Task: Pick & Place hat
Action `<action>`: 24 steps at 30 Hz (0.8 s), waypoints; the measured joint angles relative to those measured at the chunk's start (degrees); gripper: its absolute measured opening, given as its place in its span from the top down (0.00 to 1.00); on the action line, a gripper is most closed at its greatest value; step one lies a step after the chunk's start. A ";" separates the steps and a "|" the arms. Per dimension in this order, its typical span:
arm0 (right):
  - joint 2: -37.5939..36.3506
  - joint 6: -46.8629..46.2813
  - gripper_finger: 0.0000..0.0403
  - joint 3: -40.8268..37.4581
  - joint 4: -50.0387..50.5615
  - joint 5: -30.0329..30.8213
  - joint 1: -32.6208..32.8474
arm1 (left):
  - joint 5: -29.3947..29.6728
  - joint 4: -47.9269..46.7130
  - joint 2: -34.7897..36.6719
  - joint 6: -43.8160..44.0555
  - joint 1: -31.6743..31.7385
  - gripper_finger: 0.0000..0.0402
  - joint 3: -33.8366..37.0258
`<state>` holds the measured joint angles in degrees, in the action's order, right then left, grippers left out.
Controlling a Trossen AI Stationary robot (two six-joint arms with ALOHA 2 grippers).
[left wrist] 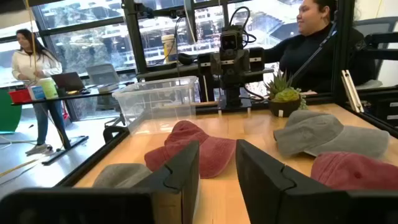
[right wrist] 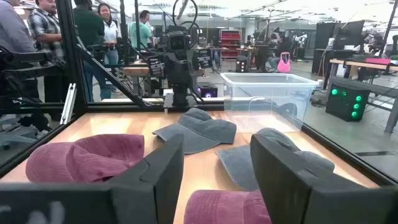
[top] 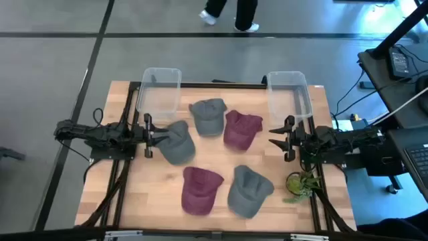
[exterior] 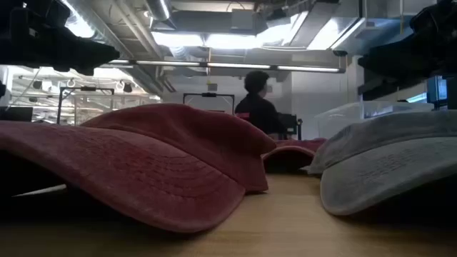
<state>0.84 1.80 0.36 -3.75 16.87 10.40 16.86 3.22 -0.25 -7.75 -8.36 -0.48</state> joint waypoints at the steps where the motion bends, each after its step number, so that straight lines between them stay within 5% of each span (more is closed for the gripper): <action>1: 0.02 0.02 0.54 0.00 0.00 0.02 0.00 | 0.00 0.00 0.00 0.00 0.00 0.75 0.00; 24: 0.01 -3.12 0.54 0.00 -0.03 -0.05 0.00 | 0.00 0.00 0.00 0.05 0.00 0.75 -0.01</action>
<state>0.86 -1.32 0.36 -3.78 16.82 10.40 16.86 3.22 -0.25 -7.70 -8.36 -0.49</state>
